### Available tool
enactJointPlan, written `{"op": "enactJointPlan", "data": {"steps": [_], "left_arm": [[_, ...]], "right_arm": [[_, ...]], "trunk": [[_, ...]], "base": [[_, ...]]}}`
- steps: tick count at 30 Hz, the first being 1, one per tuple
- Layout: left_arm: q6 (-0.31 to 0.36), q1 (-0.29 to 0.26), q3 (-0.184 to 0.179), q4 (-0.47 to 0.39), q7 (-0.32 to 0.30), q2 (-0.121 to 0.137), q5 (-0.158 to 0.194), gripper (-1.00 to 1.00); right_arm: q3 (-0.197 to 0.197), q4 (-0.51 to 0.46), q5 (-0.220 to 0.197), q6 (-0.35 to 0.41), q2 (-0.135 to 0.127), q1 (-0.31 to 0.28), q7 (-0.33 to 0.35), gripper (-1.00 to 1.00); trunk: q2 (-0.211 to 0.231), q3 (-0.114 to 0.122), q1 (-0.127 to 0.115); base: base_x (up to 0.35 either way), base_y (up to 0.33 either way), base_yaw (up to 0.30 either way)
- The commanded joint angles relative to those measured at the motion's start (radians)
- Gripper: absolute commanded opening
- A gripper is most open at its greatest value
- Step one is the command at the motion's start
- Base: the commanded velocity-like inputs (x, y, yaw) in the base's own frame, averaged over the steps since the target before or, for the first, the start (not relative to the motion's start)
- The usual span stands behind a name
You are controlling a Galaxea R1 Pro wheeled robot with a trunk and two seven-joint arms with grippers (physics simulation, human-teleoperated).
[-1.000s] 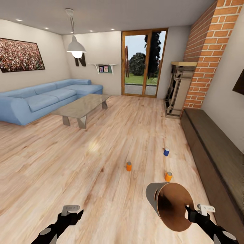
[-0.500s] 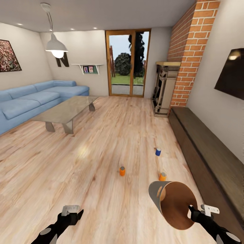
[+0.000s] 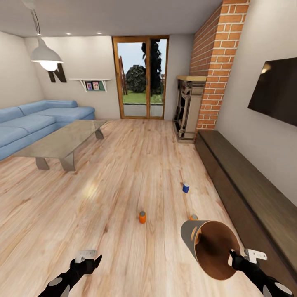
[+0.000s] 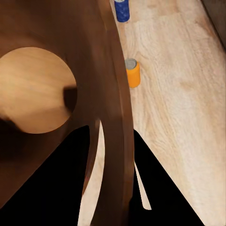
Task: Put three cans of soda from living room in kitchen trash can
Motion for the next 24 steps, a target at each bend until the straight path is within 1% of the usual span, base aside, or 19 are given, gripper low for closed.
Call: {"op": "enactJointPlan", "data": {"steps": [1, 9, 16, 24], "left_arm": [[-0.001, 0.000, 0.000, 0.000, 0.000, 0.000, 0.001, 1.00], [-0.001, 0.000, 0.000, 0.000, 0.000, 0.000, 0.000, 1.00], [-0.001, 0.000, 0.000, 0.000, 0.000, 0.000, 0.000, 1.00], [0.000, 0.000, 0.000, 0.000, -0.003, 0.000, -0.001, 1.00]], "right_arm": [[-0.003, -0.002, -0.012, 0.003, 0.001, -0.001, 0.013, -1.00], [-0.003, -0.002, -0.012, 0.003, 0.003, -0.001, 0.013, -1.00], [-0.002, -0.001, -0.012, 0.003, 0.009, -0.001, 0.009, -1.00], [-0.003, 0.002, -0.013, 0.005, 0.010, -0.001, 0.001, -1.00]], "trunk": [[0.000, 0.000, 0.000], [0.000, 0.000, 0.000], [0.000, 0.000, 0.000], [0.000, 0.005, 0.000]], "base": [[0.090, 0.002, -0.007], [0.071, 0.001, -0.002], [0.197, 0.053, -0.010], [0.275, 0.178, -0.167]]}}
